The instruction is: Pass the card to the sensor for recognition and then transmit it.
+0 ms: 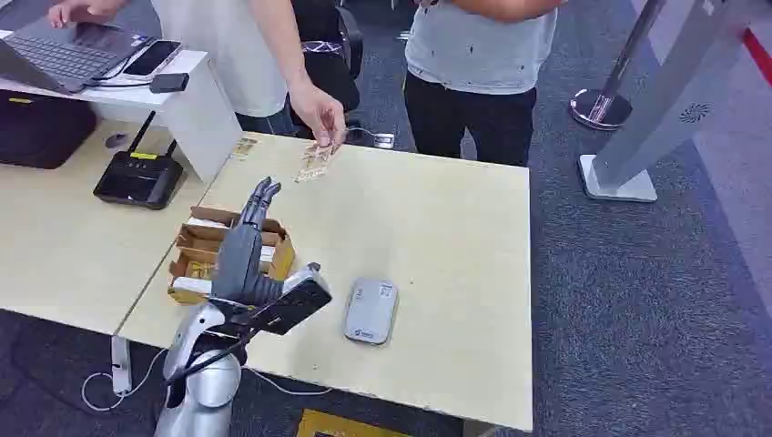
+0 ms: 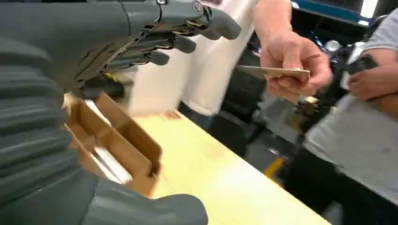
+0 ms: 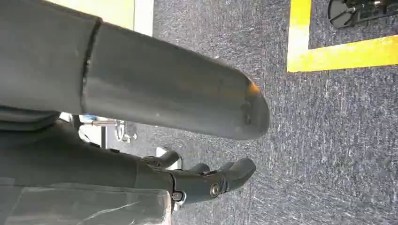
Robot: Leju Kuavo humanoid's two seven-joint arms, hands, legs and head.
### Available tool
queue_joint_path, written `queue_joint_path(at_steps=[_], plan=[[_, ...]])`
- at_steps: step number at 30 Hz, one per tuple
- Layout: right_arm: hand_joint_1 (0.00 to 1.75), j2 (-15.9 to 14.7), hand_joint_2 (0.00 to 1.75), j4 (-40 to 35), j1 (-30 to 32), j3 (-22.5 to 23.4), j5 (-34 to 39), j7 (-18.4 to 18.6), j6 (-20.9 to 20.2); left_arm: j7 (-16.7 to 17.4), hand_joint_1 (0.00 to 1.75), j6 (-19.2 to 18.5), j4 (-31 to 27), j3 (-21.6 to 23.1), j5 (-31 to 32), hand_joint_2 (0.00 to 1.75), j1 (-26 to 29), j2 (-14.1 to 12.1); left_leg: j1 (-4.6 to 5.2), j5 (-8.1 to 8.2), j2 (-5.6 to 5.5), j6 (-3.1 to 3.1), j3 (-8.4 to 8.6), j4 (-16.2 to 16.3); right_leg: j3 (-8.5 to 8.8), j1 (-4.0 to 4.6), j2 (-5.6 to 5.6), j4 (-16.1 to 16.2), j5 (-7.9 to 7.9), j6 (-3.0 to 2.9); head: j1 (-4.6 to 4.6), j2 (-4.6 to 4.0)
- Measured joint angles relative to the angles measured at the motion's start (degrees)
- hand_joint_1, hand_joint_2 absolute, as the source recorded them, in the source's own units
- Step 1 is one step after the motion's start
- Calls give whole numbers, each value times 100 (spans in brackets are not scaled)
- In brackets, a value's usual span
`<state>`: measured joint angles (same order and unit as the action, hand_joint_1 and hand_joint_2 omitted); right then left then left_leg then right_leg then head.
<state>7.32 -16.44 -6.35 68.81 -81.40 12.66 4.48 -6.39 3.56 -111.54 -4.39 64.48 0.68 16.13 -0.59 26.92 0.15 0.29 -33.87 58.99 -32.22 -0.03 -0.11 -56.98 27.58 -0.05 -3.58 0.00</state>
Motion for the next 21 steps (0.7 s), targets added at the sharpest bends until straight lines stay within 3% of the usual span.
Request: queue_joint_path(at_steps=[3, 7, 10, 16, 21], plan=[[0, 0, 0, 0, 2, 0, -2, -9, -2, 121, 0, 53, -11, 2, 326, 175, -89, -37, 0, 0, 1, 0, 1, 0, 0, 0, 1, -1, 0, 0, 0, 0], [0, 0, 0, 0, 1, -9, -37, -35, -17, 668, 0, 123, -9, 2, 1746, 175, -282, -279, 0, 0, 1, 0, 1, 0, -1, 0, 1, -1, 0, -1, 0, 0], [0, 0, 0, 0, -3, -24, -61, -37, -31, 915, 0, 109, 15, 7, 2402, 175, -441, -472, -1, -1, 1, -1, 2, 0, -1, 0, 2, -1, 0, -1, 0, 0], [0, 0, 0, 0, -4, -79, -94, -50, -35, 1314, 0, 94, 155, 206, 2552, 175, -578, -861, -1, -1, 2, -1, 2, 0, -1, 1, 3, -2, 0, -1, 0, 0], [0, 0, 0, 0, -3, -103, -98, -50, -48, 1438, 0, 66, 271, 420, 2559, 175, -600, -1056, 0, 0, 2, -1, 2, 0, -1, 0, 3, -1, 0, -1, 2, 0]])
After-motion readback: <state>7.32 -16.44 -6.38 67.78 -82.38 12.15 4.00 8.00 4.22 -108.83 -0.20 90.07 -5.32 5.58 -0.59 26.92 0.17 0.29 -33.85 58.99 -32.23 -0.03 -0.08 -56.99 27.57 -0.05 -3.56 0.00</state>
